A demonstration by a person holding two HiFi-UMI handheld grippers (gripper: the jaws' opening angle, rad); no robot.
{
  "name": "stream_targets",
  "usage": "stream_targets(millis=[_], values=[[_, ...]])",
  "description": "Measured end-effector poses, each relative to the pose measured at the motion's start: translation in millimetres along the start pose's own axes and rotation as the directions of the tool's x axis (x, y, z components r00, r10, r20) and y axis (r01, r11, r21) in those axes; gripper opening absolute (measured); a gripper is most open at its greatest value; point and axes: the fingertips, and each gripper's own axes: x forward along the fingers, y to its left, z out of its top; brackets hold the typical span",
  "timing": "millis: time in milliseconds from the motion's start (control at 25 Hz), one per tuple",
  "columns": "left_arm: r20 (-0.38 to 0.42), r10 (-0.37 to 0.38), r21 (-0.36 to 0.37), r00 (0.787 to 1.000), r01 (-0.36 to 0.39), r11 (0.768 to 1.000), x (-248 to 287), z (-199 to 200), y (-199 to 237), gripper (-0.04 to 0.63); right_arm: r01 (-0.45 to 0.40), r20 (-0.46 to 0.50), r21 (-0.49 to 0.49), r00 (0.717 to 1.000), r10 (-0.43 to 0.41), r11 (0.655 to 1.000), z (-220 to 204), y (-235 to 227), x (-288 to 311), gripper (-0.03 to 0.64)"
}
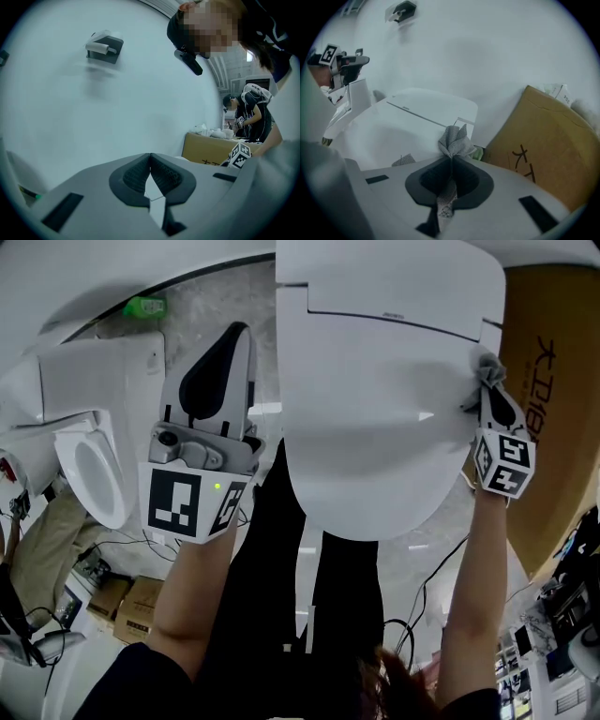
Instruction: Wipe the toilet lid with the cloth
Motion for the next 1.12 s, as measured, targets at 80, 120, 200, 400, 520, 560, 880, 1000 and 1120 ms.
stream_targets(millis=[80, 120, 200, 400, 520, 560, 880, 1000, 1120], values=[[0.001, -0.002, -0.001, 1.000, 0.002, 1.000, 1, 0, -2, 0.020, 0.024, 0.011, 0.045, 1.000, -0.025, 0.999, 0, 0, 0, 0.034], [0.003, -0.003, -0.002, 1.000, 0.003, 1.000, 2, 0, -2, 0.020, 0.034, 0.012, 0.061, 0.999, -0.035, 0.998, 0, 0, 0, 0.034], [0.005, -0.005, -0.004, 1.000, 0.005, 1.000, 2, 1, -3, 0.020, 0.040, 0.008, 0.073, 0.999, -0.040, 0.997, 0, 6, -1, 0.032], [0.009, -0.001, -0.014, 1.000, 0.001, 1.000, 1, 2, -2, 0.020, -0.019, 0.008, 0.041, 1.000, 0.019, 0.999, 9, 44, -3, 0.034], [0.008, 0.005, -0.014, 1.000, -0.005, 1.000, 0, 3, 1, 0.020, -0.100, 0.017, 0.004, 0.995, 0.099, 0.995, 21, 85, -2, 0.034], [0.008, 0.008, -0.013, 1.000, -0.008, 1.000, 0, 3, 2, 0.020, -0.131, 0.021, -0.012, 0.991, 0.132, 0.991, 27, 102, -1, 0.034], [0.014, 0.032, -0.016, 0.999, -0.032, 0.999, -8, 4, 15, 0.020, -0.331, 0.049, -0.127, 0.939, 0.339, 0.935, 77, 236, 6, 0.034], [0.013, 0.041, -0.017, 0.999, -0.041, 0.999, -11, 2, 19, 0.020, -0.398, 0.040, -0.182, 0.911, 0.411, 0.899, 90, 287, 7, 0.034], [0.011, 0.049, -0.017, 0.999, -0.049, 0.999, -14, 1, 22, 0.020, -0.458, 0.022, -0.228, 0.880, 0.474, 0.859, 98, 331, 4, 0.034]])
